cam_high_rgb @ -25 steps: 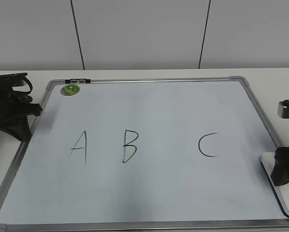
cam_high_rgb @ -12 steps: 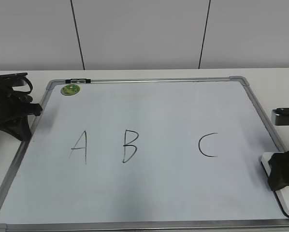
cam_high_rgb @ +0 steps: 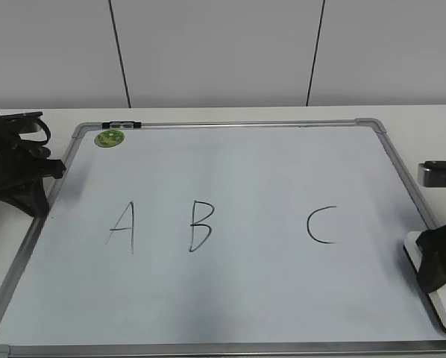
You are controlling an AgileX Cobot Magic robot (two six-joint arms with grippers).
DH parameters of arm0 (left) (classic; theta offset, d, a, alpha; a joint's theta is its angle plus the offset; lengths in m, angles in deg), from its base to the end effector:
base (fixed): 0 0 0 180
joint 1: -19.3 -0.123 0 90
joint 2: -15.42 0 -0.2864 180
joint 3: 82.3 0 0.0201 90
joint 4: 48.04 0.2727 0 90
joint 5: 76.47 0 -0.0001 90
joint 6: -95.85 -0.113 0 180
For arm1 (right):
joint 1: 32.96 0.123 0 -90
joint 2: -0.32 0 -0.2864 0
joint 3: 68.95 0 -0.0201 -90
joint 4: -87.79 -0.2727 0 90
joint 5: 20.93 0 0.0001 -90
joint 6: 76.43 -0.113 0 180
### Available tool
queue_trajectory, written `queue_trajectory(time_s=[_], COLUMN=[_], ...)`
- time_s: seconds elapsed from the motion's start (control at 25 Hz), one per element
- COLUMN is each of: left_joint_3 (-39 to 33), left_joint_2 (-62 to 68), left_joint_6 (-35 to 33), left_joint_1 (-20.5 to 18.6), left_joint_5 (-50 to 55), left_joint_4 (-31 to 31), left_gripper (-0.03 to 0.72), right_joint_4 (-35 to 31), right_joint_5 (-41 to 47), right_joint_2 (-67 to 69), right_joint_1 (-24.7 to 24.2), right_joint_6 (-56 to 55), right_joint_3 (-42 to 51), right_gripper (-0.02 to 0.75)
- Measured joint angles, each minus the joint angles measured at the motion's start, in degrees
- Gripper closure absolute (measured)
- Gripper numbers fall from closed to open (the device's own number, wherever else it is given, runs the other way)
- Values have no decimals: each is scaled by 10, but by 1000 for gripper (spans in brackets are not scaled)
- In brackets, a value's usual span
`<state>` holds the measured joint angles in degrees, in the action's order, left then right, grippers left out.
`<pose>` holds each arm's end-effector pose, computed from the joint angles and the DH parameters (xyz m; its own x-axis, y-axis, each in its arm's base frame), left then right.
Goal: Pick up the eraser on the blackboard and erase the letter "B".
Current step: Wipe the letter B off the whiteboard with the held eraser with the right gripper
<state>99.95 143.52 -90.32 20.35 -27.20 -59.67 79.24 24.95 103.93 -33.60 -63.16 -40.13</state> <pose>0.4197 -0.0250 0.0938 -0.9958 -0.0073 -0.0913 0.0070 0.9880 -0.1545 0.2862 0.0089 0.1199 -0.9922 -0.1152 -0.0483 -0.1196 0.9876 0.1013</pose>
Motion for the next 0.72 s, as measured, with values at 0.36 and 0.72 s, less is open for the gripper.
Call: queue_trajectory(time_s=[0.36, 0.72], left_joint_3=[0, 0], left_joint_2=[0, 0], left_joint_6=[0, 0], left_joint_1=[0, 0], left_joint_5=[0, -1], left_joint_4=[-2, -4], left_gripper=[657, 657], right_joint_4=[-28, -44], right_joint_5=[129, 154], right_joint_2=[0, 2], right_joint_1=[1, 149], right_joint_6=[0, -4], right_joint_3=[-112, -245], right_gripper=[206, 206])
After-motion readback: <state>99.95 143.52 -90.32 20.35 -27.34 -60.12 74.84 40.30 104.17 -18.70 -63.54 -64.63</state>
